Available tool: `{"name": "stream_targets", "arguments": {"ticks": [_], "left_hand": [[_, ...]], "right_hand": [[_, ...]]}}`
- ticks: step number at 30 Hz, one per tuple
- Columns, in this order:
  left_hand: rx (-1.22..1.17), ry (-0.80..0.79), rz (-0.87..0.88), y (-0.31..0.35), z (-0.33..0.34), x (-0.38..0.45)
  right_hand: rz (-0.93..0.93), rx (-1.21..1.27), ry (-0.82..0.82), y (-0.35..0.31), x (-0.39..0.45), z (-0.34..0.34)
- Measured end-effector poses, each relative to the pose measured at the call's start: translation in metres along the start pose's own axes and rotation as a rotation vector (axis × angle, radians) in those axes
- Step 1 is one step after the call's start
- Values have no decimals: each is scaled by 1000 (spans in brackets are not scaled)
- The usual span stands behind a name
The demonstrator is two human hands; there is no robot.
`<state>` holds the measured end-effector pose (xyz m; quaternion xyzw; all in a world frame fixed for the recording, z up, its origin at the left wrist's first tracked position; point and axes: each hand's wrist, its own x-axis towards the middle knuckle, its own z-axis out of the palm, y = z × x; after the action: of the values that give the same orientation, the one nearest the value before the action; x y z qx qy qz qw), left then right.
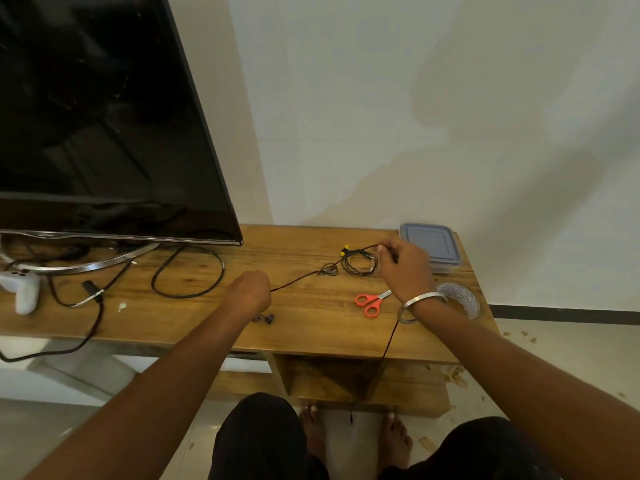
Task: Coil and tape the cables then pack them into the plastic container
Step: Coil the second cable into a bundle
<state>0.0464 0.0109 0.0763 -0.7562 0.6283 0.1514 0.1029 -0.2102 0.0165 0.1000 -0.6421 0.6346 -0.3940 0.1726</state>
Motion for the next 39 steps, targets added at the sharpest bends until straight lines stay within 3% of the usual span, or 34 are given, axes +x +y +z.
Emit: {"name": "stream_targets", "arguments": {"ticks": [6,10,14,16,19,23,27,31,39], "left_hand": [[-3,78,-151,-29,4,4],[19,3,-100,-36,4,4],[49,-69,44,-8,2,-3],[-168,19,158,12,1,-7],[-533,121,516,42,-2,-16],[-773,63,819,71,-1,-25],[-920,43,727,71,-5,-23],[-910,80,698,66,-9,-25],[-861,-3,647,64,-13,-29]], "right_hand": [[92,-21,64,17,5,-9],[89,-36,52,18,3,-9],[28,-4,-16,10,-1,-1],[-20,11,-68,5,-4,3],[-117,29,-164,-4,-10,6],[-215,77,-267,-13,-13,9],[-222,50,-226,-12,-11,1],[-192,46,-206,-4,-12,-4],[-157,24,-152,4,-18,-2]]}}
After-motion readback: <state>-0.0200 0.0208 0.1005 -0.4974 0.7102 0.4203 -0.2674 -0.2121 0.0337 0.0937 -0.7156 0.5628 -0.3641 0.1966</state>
